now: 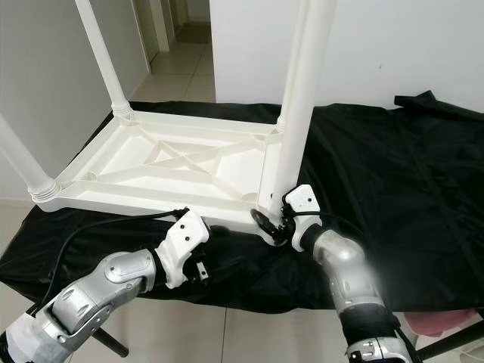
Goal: Building children table
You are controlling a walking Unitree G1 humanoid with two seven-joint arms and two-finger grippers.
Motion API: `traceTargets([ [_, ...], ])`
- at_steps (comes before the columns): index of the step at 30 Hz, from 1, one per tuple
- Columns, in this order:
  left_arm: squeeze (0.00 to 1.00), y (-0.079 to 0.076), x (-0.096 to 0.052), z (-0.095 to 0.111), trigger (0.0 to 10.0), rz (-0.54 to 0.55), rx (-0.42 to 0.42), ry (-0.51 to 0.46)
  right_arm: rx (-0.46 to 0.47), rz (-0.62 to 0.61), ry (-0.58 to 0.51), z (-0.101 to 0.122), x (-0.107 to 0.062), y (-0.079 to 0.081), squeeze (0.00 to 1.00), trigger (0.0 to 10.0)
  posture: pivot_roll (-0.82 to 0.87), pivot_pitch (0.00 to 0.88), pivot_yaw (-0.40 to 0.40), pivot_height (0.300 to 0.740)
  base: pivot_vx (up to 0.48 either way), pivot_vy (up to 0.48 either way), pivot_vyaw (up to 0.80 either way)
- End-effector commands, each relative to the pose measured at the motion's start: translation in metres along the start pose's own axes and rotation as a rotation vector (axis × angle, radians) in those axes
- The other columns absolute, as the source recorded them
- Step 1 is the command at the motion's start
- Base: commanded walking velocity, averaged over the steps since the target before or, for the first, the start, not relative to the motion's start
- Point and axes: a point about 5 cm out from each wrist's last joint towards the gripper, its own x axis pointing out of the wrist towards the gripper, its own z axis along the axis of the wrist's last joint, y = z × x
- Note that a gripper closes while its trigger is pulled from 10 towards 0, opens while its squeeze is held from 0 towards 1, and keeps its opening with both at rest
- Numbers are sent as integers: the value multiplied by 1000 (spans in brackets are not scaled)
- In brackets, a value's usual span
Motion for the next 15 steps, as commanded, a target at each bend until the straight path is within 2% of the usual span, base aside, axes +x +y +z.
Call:
traceTargets([
  [1, 0, 0, -1, -2, 10000, -46, 0, 8, 17, 20, 13, -5, 0, 2, 0, 0, -7, 0, 62, 740, 0, 0, 0],
  [6, 0, 2, 0, -1, 10000, -35, 3, 2, 25, 26, 23, -9, -3, 2, 0, 0, -16, 3, 57, 740, 0, 0, 0],
  [7, 0, 3, 0, -1, 10000, -30, 3, 1, 35, 18, 28, -11, -4, 2, 0, 2000, -17, 3, 56, 740, 0, 0, 0],
  [9, 0, 3, 0, -1, 10000, -27, 2, -1, 42, 14, 30, -12, -5, 2, 0, 2000, -19, 5, 55, 740, 0, 0, 0],
  [10, 0, 3, 0, -2, 10000, -25, -2, -2, 52, 7, 29, -13, -6, 2, 0, 10000, -19, 5, 50, 740, 0, 0, 0],
  [12, 0, 2, 0, -2, 10000, -21, -4, -5, 86, -33, 11, -11, -5, 5, 0, 10000, -26, 10, 45, 740, 0, 0, 0],
  [15, 0, 3, 1, -2, 10000, -2, 0, -12, 90, -73, -11, -9, -5, 7, 0, 10000, -26, 11, 43, 740, 0, 0, 0],
])
